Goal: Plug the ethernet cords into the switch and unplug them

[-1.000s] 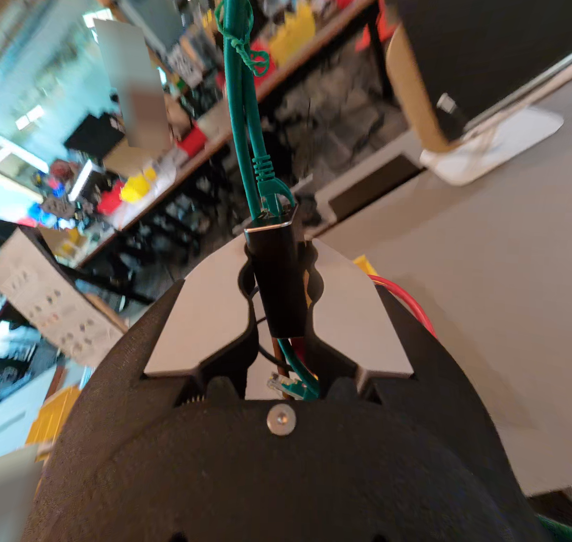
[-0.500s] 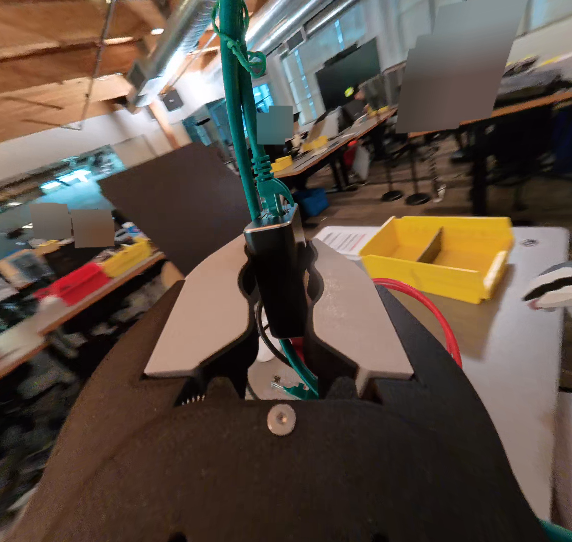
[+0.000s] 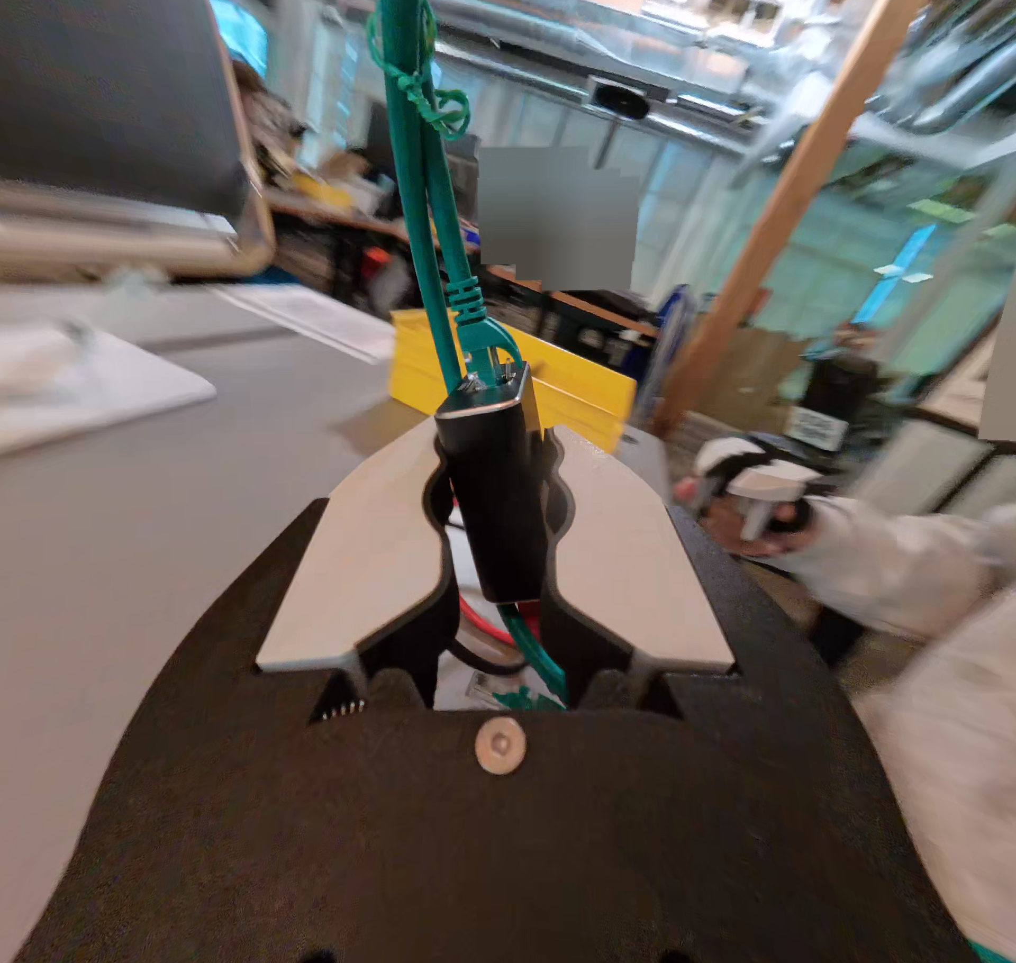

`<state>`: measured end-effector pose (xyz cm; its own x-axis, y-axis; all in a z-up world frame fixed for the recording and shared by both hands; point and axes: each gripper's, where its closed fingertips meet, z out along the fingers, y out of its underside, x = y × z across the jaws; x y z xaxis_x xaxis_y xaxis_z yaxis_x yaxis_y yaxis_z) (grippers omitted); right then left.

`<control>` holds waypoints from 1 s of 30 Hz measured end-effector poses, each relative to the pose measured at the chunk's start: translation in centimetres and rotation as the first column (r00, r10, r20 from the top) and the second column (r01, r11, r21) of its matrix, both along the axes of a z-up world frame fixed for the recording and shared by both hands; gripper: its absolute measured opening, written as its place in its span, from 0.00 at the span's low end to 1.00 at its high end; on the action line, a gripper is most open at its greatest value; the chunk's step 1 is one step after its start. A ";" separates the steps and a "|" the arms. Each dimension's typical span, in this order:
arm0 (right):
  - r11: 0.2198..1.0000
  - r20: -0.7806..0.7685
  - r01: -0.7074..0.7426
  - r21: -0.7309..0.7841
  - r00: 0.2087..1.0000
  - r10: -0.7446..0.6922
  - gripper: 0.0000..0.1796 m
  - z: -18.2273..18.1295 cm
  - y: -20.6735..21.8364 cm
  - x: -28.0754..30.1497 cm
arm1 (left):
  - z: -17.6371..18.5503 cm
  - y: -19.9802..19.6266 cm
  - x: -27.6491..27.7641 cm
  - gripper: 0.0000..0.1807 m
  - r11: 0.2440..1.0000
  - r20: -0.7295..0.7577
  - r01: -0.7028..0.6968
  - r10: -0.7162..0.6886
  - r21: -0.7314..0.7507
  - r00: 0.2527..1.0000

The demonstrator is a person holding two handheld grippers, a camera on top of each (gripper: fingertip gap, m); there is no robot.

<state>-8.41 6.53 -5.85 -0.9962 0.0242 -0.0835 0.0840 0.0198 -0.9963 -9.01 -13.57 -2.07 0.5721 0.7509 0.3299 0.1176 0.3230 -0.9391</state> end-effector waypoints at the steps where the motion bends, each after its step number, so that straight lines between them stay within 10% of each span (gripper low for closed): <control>1: 1.000 -0.010 -0.005 0.007 1.000 0.005 0.10 -0.1 -0.7 0.1 | -1.2 0.2 0.1 0.17 0.996 0.047 0.064 -0.067 0.061 0.997; 10: 0.994 -0.202 0.013 -0.109 0.979 -0.035 0.10 4.3 -10.9 0.4 | -5.9 1.3 -0.8 0.17 0.962 0.157 0.166 -0.203 0.218 0.967; 16: 0.983 0.129 -0.112 0.143 0.987 0.094 0.25 -2.9 -17.1 0.3 | -5.0 2.8 -0.8 0.17 0.922 0.138 0.221 -0.275 0.318 0.951; 23: 0.968 0.478 -0.251 -0.028 0.847 0.233 0.15 -2.9 -15.4 0.1 | -4.0 3.9 -0.7 0.26 0.831 0.104 0.305 -0.393 0.465 0.914; 30: 0.988 0.587 -0.081 -0.131 0.797 0.144 0.14 -1.9 -13.4 -4.4 | -5.4 -9.4 -0.4 0.27 0.805 0.156 -0.238 0.182 0.544 0.971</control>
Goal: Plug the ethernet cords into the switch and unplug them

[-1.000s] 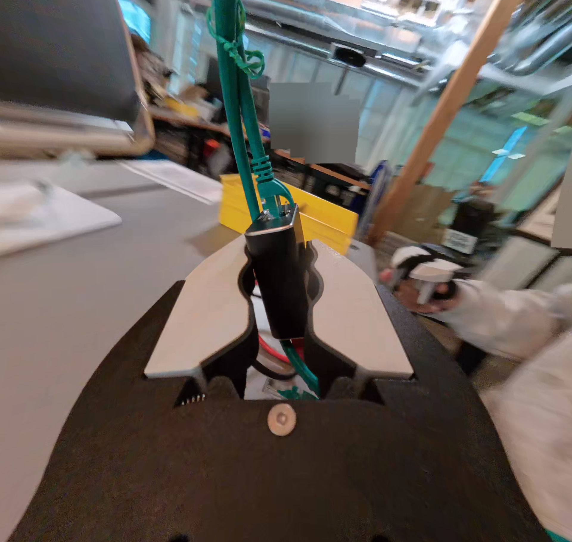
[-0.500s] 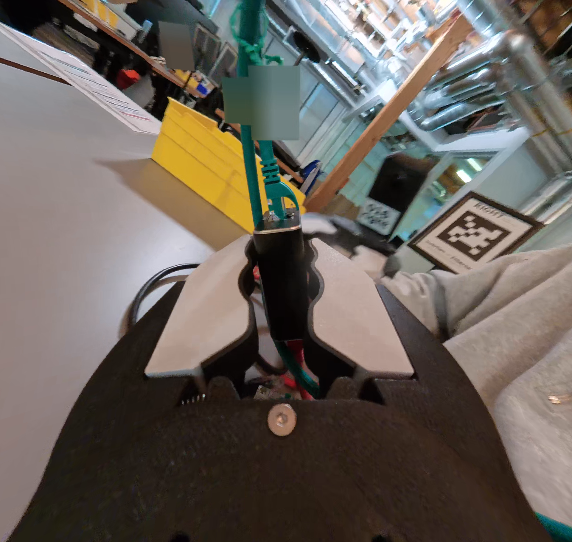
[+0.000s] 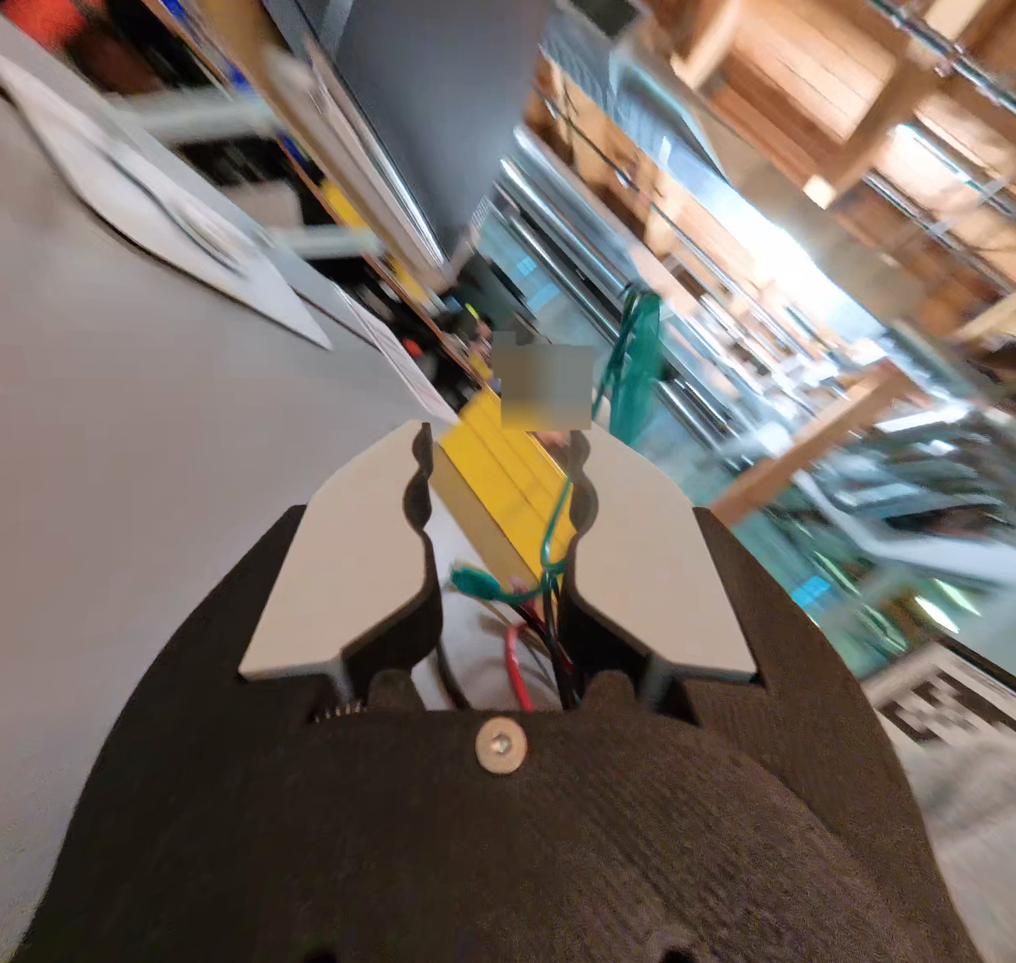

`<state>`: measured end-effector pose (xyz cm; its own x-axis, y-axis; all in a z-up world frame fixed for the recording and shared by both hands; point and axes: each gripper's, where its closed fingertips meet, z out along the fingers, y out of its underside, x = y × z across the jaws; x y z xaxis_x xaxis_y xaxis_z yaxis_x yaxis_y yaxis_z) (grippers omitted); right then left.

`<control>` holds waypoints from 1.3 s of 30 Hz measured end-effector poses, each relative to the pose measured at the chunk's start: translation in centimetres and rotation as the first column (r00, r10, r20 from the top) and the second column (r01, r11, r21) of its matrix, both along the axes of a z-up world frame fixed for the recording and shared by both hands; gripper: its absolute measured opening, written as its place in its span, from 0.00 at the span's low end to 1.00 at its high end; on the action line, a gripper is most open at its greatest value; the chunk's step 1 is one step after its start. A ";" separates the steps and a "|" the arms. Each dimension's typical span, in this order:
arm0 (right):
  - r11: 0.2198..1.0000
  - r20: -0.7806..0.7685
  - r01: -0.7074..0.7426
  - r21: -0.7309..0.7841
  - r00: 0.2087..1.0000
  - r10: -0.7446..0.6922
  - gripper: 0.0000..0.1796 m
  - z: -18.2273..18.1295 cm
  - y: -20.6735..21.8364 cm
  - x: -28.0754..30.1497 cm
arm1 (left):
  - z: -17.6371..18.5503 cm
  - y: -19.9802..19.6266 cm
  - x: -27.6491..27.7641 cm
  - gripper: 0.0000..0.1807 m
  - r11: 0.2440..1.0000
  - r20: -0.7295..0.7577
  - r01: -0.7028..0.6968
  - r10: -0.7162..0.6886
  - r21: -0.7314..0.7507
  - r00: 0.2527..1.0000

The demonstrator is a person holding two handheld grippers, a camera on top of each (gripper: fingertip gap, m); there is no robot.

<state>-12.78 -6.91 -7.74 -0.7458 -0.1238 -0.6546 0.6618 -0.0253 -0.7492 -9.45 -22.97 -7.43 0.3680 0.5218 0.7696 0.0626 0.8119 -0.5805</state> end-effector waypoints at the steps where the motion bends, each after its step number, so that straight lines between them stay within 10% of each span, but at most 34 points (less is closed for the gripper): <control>1: 0.999 0.004 0.040 0.005 0.999 -0.040 0.14 -0.1 0.2 -0.7 | 0.7 -1.3 0.8 0.25 0.997 -0.025 -0.079 0.079 -0.017 0.997; 6: 0.990 0.071 0.143 0.008 0.987 -0.143 0.14 -0.6 0.8 -2.4 | 3.8 3.8 1.5 0.14 0.962 -0.072 -0.014 -0.006 -0.274 0.997; 11: 0.998 -0.031 0.059 0.004 0.998 -0.058 0.13 -0.2 0.2 0.2 | 0.3 13.4 -1.3 0.39 0.921 0.103 0.316 -0.300 -0.227 0.948; 15: 1.000 -0.110 -0.022 0.006 0.994 0.022 0.13 0.1 -0.2 2.9 | 1.7 14.3 -1.3 0.35 0.927 -0.022 0.376 -0.376 -0.014 0.926; 21: 0.995 -0.210 -0.001 0.098 0.977 0.022 0.14 -1.2 -1.0 4.5 | -0.2 15.6 -0.7 0.15 0.881 0.076 0.410 -0.404 -0.236 0.912; 27: 0.994 -0.365 0.108 0.013 0.926 -0.096 0.22 1.1 0.4 1.5 | -2.0 13.7 -0.5 0.15 0.868 0.139 0.425 -0.402 -0.257 0.905; 39: 0.995 -0.266 -0.098 0.022 0.959 0.100 0.09 1.3 1.4 0.7 | -2.1 16.0 0.4 0.15 0.774 0.141 0.549 -0.534 -0.316 0.834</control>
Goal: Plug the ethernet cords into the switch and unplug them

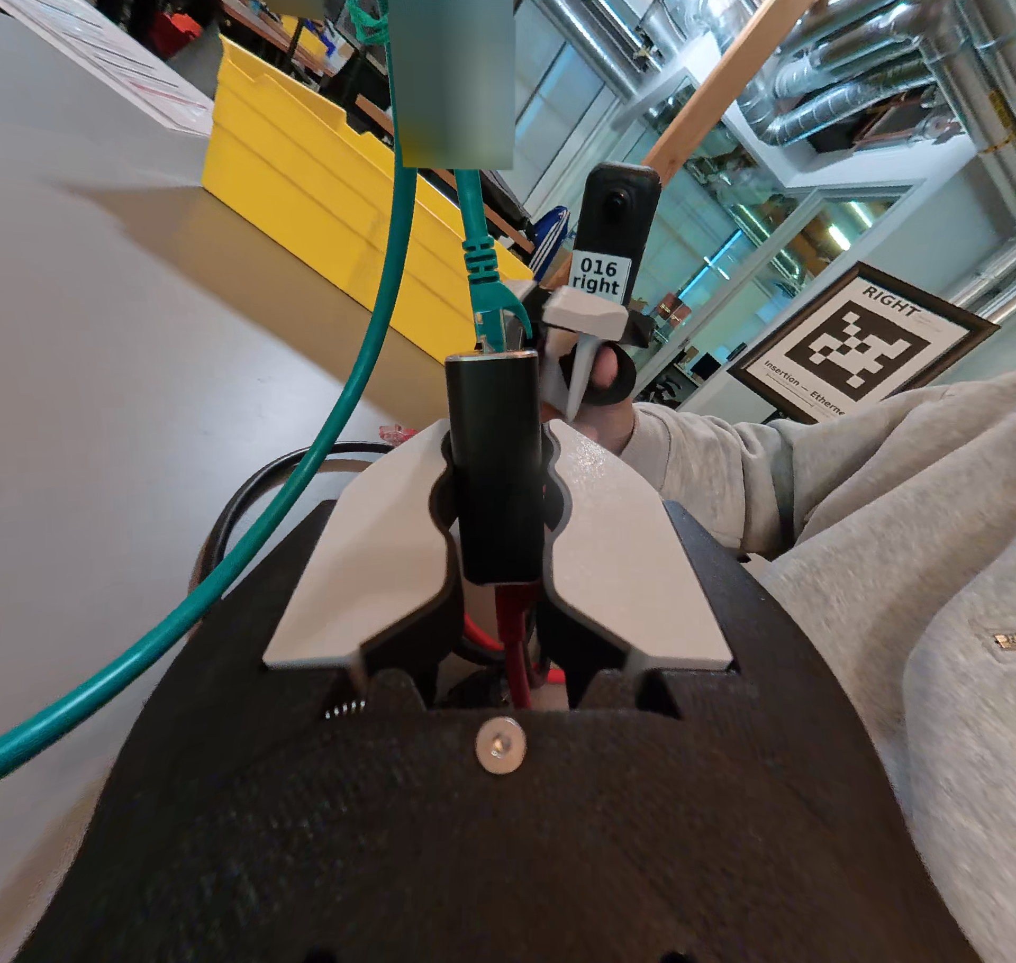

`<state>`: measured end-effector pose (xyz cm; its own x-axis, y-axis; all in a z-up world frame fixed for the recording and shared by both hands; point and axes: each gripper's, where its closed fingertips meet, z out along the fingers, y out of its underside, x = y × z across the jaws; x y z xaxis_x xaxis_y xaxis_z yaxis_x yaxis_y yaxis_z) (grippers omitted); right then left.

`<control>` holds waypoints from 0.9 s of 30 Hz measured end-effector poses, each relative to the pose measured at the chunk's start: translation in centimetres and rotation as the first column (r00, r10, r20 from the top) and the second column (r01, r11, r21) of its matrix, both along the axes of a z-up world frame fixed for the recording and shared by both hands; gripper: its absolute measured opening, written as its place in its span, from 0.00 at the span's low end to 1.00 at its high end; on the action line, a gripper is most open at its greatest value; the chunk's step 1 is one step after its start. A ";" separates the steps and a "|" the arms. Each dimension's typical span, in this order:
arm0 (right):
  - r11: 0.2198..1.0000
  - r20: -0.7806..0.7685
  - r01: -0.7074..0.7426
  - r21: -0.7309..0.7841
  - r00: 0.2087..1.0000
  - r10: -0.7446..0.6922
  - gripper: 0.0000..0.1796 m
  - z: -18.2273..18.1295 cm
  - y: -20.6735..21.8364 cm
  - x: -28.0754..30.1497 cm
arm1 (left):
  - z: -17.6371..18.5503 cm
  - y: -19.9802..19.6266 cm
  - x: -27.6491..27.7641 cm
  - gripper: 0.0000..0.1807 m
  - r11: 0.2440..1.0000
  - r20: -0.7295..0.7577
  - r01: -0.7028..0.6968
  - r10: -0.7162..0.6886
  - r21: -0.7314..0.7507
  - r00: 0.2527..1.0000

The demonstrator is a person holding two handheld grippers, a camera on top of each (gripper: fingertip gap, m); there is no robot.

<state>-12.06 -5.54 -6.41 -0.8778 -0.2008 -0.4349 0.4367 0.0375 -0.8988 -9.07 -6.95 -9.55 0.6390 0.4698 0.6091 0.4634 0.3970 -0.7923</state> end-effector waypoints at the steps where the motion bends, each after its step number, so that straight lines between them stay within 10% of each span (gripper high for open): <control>1: 1.000 -0.003 -0.012 -0.009 1.000 0.012 0.04 0.2 0.0 0.0 | -0.1 0.1 0.0 0.15 1.000 0.005 0.006 -0.006 0.002 1.000; 27: 0.955 -0.048 -0.291 0.066 0.955 0.294 0.10 -0.2 -3.0 2.7 | -0.2 1.7 0.5 0.15 0.992 -0.044 0.055 -0.061 -0.113 0.997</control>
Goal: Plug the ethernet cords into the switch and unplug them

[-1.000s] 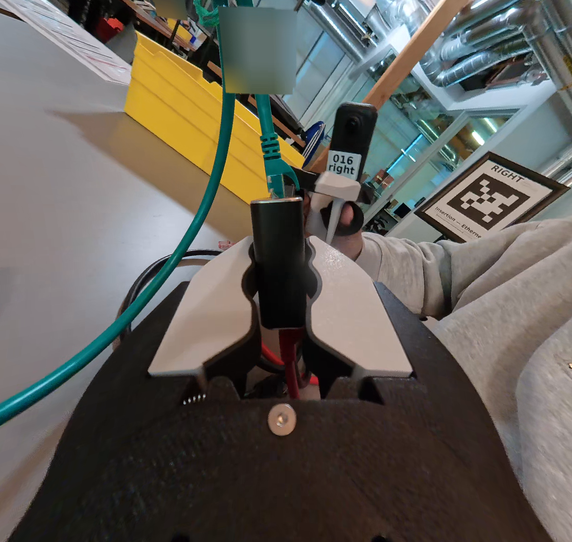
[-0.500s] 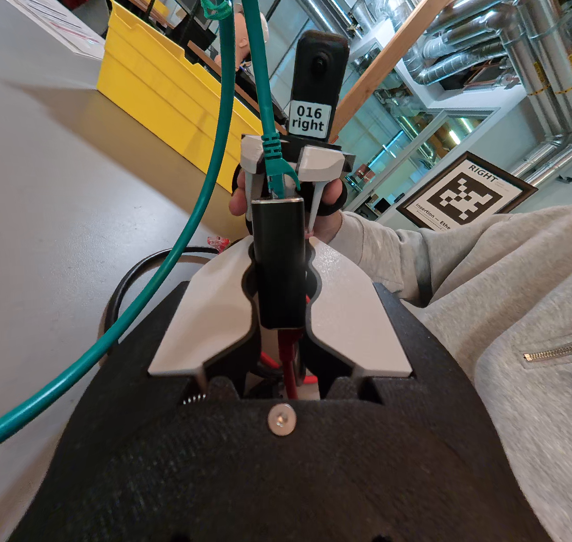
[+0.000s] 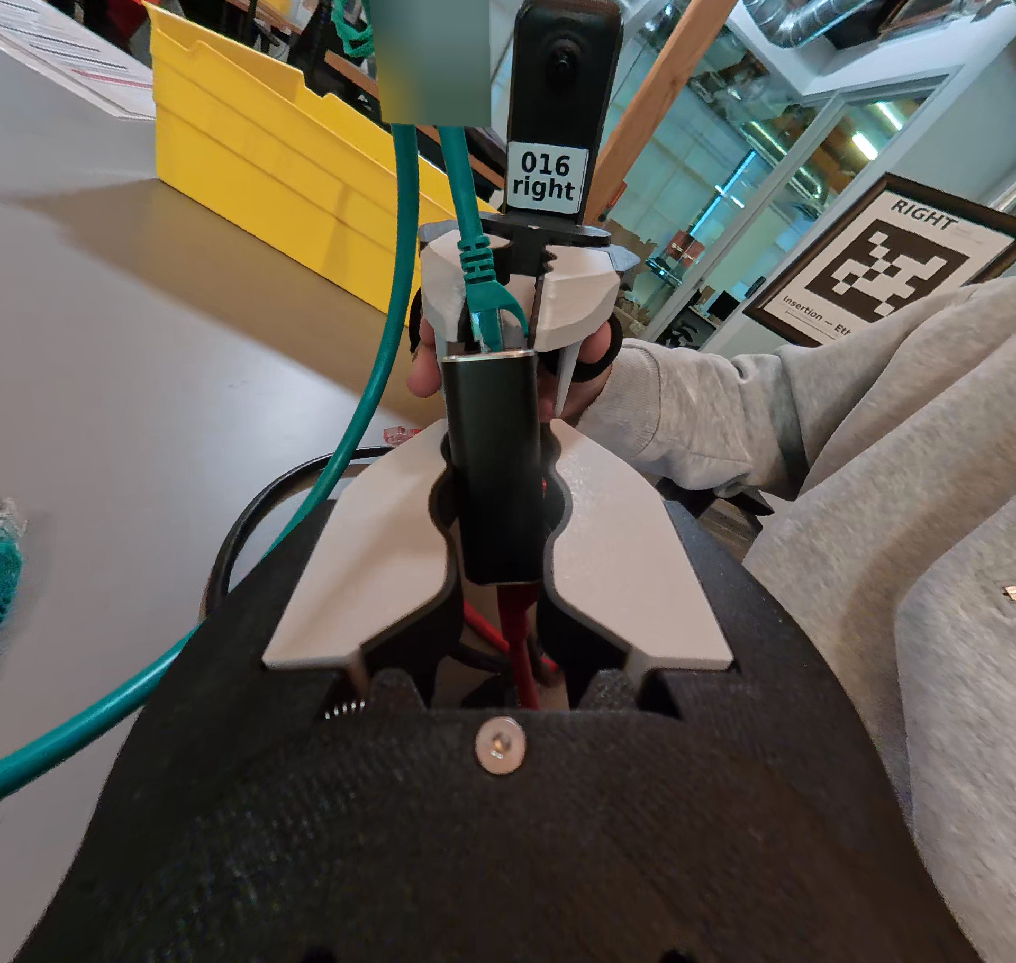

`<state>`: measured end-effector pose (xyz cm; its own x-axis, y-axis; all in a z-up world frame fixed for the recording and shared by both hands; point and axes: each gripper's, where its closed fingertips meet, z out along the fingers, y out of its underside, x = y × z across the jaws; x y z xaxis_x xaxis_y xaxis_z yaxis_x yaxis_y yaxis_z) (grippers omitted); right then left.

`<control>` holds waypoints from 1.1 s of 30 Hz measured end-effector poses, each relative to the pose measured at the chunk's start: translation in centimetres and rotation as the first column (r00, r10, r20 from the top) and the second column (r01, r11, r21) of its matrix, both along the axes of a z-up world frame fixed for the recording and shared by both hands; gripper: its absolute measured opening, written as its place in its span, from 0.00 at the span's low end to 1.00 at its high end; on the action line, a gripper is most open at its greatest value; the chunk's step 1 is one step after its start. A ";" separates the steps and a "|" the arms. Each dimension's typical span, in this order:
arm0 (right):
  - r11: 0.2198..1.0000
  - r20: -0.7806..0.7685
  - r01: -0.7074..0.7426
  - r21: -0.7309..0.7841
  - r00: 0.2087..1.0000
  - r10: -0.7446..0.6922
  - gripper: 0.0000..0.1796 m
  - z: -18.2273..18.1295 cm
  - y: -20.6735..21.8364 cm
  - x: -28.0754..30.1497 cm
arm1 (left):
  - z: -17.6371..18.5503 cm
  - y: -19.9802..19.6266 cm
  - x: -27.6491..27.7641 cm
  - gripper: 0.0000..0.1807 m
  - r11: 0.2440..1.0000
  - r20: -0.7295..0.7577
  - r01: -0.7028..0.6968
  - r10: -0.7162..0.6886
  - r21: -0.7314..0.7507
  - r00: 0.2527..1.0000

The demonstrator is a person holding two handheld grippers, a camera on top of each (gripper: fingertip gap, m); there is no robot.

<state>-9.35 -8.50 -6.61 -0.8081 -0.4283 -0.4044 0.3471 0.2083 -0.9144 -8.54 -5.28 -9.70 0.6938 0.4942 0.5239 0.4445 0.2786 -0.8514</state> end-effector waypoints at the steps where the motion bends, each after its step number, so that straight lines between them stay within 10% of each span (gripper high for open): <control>1: 1.000 -0.015 0.002 -0.009 1.000 -0.002 0.09 0.1 0.0 0.1 | 0.1 0.0 0.1 0.15 1.000 -0.008 0.006 -0.006 0.003 1.000; 33: 1.000 0.046 0.026 -0.010 0.999 -0.026 0.08 0.7 0.0 -0.1 | 0.9 -0.2 0.3 0.18 0.998 -0.056 0.015 -0.012 0.053 0.998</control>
